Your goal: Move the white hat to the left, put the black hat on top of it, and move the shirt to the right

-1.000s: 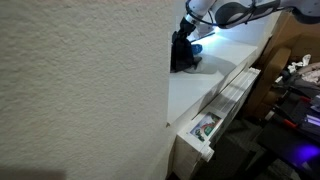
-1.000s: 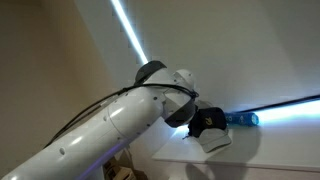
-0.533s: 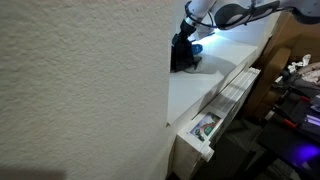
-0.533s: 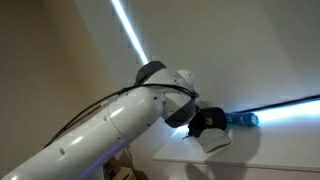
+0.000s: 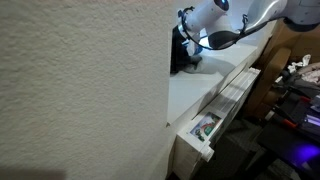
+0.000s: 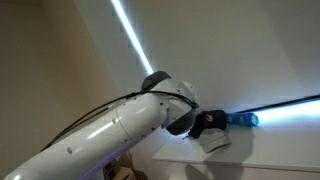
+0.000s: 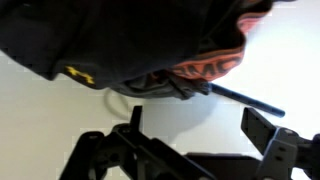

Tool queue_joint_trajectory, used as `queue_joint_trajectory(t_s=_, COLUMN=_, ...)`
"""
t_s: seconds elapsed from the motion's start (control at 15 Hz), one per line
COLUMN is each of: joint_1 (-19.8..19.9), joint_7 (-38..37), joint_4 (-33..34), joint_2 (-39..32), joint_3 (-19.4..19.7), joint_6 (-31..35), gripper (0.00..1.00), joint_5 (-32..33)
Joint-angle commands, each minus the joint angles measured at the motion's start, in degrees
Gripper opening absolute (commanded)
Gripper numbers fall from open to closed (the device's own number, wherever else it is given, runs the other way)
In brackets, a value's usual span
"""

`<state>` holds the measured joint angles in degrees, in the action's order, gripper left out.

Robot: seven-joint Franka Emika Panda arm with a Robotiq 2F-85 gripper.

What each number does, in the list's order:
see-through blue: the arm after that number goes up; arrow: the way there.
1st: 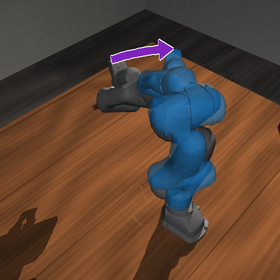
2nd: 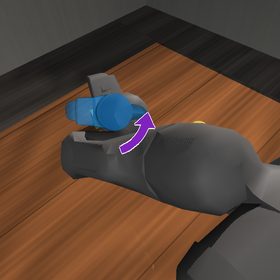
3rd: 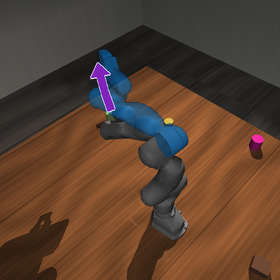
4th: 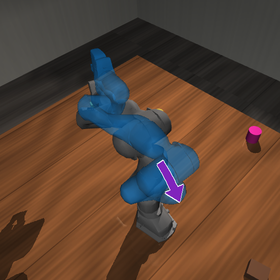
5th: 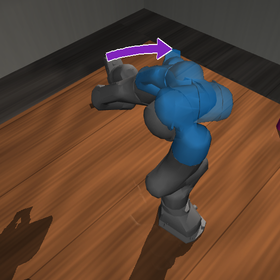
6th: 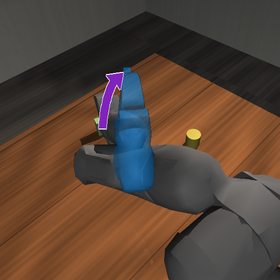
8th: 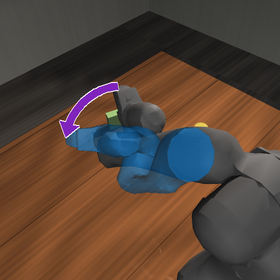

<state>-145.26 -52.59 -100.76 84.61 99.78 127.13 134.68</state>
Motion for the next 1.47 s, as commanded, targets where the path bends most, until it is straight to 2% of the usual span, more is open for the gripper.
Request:
queue_joint_trajectory(t_s=0.0, joint_1=-3.33, joint_7=5.56, joint_4=2.70, joint_2=0.05, joint_3=2.73, joint_6=9.48, gripper=1.00, joint_5=-2.55)
queue_joint_trajectory(t_s=0.07, joint_1=-4.06, joint_7=7.03, joint_4=3.07, joint_2=0.05, joint_3=3.13, joint_6=10.43, gripper=1.00, joint_5=-3.61)
queue_joint_trajectory(t_s=0.13, joint_1=-2.44, joint_7=3.37, joint_4=1.07, joint_2=0.05, joint_3=2.07, joint_6=7.36, gripper=1.00, joint_5=-1.57)
queue_joint_trajectory(t_s=0.4, joint_1=-3.90, joint_7=5.00, joint_4=2.10, joint_2=0.04, joint_3=2.62, joint_6=8.60, gripper=1.00, joint_5=-2.46)
queue_joint_trajectory(t_s=0.6, joint_1=-3.30, joint_7=4.85, joint_4=1.85, joint_2=0.03, joint_3=2.33, joint_6=4.77, gripper=1.00, joint_5=-5.32)
queue_joint_trajectory(t_s=0.67, joint_1=-3.73, joint_7=4.88, joint_4=2.16, joint_2=0.03, joint_3=2.56, joint_6=6.92, gripper=1.00, joint_5=-4.34)
queue_joint_trajectory(t_s=1.0, joint_1=-3.55, joint_7=4.70, joint_4=2.18, joint_2=0.03, joint_3=2.57, joint_6=5.66, gripper=1.00, joint_5=-4.61)
queue_joint_trajectory(t_s=1.27, joint_1=-2.72, joint_7=3.37, joint_4=1.74, joint_2=0.03, joint_3=3.91, joint_6=5.12, gripper=1.00, joint_5=-7.24)
queue_joint_trajectory(t_s=1.33, joint_1=-2.61, joint_7=3.13, joint_4=1.80, joint_2=0.03, joint_3=4.20, joint_6=5.34, gripper=0.78, joint_5=-7.46)
queue_joint_trajectory(t_s=1.4, joint_1=-2.32, joint_7=2.51, joint_4=1.47, joint_2=0.03, joint_3=4.50, joint_6=5.32, gripper=0.74, joint_5=-6.56)
